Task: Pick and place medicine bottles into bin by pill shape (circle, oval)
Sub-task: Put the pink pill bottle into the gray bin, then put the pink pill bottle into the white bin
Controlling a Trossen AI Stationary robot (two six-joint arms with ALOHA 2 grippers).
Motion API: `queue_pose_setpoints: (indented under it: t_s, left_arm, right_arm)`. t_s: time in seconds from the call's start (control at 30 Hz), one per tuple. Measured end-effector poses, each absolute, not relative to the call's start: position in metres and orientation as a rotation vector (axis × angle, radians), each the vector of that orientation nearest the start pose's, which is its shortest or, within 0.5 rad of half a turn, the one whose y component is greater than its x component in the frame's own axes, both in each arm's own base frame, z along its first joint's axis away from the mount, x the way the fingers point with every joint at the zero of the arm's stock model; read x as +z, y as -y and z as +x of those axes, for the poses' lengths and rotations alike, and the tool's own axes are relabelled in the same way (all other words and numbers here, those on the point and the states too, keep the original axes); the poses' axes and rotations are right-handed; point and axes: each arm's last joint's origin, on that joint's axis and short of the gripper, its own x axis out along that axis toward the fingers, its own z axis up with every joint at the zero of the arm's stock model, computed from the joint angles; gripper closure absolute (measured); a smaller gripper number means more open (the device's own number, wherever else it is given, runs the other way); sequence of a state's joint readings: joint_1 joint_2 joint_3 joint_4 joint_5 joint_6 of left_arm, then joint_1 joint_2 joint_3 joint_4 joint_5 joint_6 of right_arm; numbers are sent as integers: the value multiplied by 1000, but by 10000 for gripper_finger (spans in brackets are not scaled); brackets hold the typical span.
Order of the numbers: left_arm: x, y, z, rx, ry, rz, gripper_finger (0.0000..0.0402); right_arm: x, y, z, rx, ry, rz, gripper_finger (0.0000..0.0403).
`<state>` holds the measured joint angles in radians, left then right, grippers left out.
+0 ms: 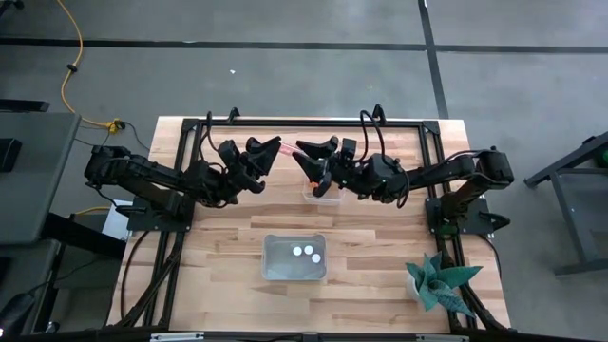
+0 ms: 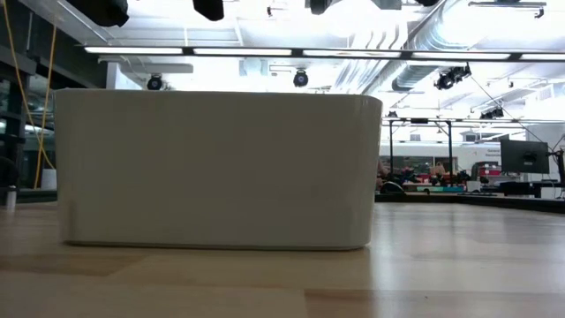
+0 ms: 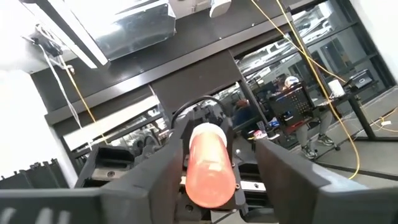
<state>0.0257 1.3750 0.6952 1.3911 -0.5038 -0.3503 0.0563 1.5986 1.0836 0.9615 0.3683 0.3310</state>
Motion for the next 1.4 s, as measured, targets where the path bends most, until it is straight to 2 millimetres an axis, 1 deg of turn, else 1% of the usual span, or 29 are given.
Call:
queue_pose_setpoints:
  t_s: [0.13, 0.3, 0.43, 0.57, 0.7, 0.8, 0.93, 1.07, 1.3, 1.4]
  left_arm:
    - [317, -21, 266, 389, 784, -476, 300]
    - [317, -21, 266, 396, 779, -462, 302]
    - [318, -21, 265, 393, 775, -448, 302]
    - [323, -20, 261, 383, 718, -398, 304]
    - [329, -18, 252, 350, 587, -358, 308]
    - [330, -17, 244, 333, 465, -331, 314]
    - [329, -16, 237, 345, 380, -318, 323]
    - [330, -16, 234, 348, 371, -309, 328]
    - [327, -16, 235, 353, 330, -302, 328]
    - [325, -16, 236, 344, 315, -299, 328]
  right_arm:
    - [345, -9, 351, -245, 474, 396, 181]
    - [350, -9, 345, -258, 434, 359, 176]
    - [363, -8, 334, -271, 440, 304, 176]
    - [379, -7, 316, -287, 397, 237, 176]
    - [393, -6, 292, -298, 326, 193, 176]
    - [403, -5, 275, -308, 310, 185, 176]
    - [411, -3, 259, -338, 305, 170, 176]
    - [412, -3, 254, -340, 284, 166, 175]
    - [408, -3, 255, -339, 247, 185, 175]
    - [402, -3, 256, -338, 197, 249, 175]
